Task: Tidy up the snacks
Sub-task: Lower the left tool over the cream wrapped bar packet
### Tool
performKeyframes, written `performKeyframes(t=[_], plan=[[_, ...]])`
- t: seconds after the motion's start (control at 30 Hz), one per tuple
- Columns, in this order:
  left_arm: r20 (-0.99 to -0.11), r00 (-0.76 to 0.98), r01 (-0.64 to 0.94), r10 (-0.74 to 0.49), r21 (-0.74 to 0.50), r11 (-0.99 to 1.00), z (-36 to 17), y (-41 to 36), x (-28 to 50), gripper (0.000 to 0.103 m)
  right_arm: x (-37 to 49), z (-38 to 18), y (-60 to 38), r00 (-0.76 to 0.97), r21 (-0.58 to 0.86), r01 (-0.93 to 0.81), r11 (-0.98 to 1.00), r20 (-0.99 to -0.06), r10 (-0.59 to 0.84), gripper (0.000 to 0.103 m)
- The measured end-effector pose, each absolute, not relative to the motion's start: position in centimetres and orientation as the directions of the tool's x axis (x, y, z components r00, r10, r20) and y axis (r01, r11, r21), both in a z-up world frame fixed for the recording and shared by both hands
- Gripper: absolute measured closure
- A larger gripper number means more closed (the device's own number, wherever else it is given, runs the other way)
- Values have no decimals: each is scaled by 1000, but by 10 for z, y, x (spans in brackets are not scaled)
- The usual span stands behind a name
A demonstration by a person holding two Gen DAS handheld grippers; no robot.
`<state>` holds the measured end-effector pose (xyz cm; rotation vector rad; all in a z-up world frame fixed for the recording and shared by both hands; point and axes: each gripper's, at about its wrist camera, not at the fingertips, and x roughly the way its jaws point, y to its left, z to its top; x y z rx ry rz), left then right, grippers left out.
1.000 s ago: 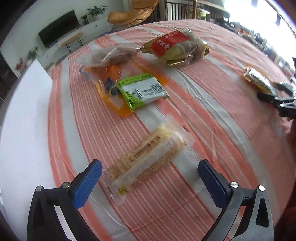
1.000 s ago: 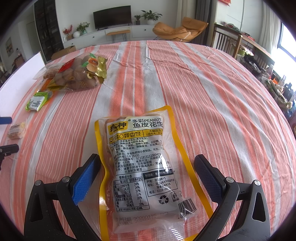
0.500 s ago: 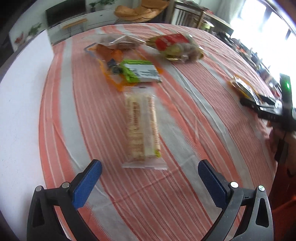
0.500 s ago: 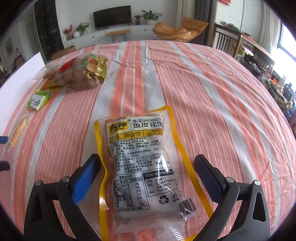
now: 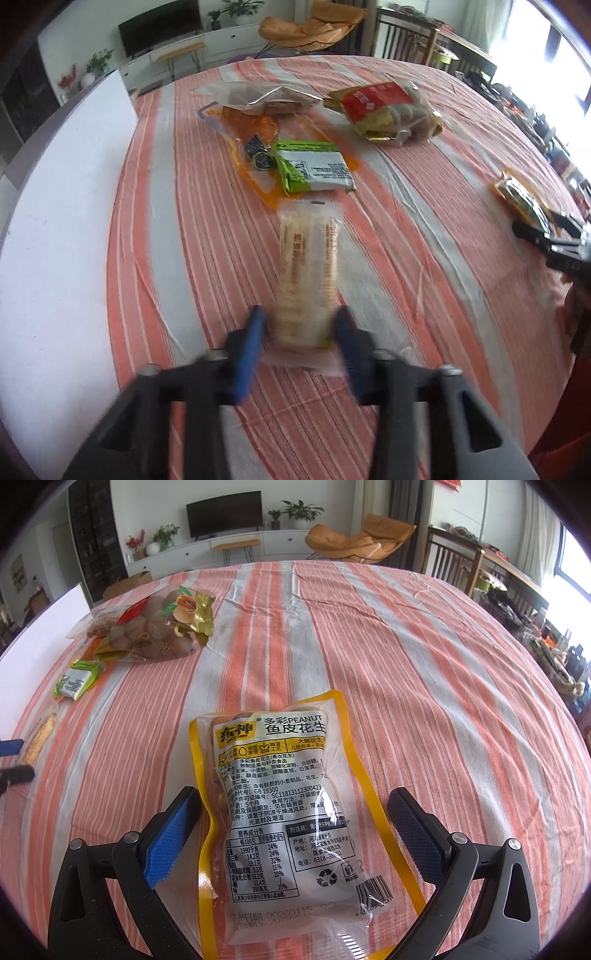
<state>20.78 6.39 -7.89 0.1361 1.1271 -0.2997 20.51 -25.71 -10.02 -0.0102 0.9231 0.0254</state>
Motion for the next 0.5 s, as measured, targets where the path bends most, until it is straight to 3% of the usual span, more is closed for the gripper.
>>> performKeyframes(t=[0.3,0.33,0.43,0.5], plan=[[-909,394,243,-134,-38,969,-80,58,201,71,206,-101,-254,603,2,-26,1000,-797,17,1],[-911,394,245,-126,-28,969,-80,57,201,67,206,-101,-254,603,2,-26,1000,-797,17,1],[-908,407,264,-96,16,964,-81,51,198,37,206,-101,-254,603,2,-26,1000,-797,17,1],[-901,426,264,-75,45,963,-81,48,198,30,206,-101,-254,603,3,-26,1000,-797,18,1]])
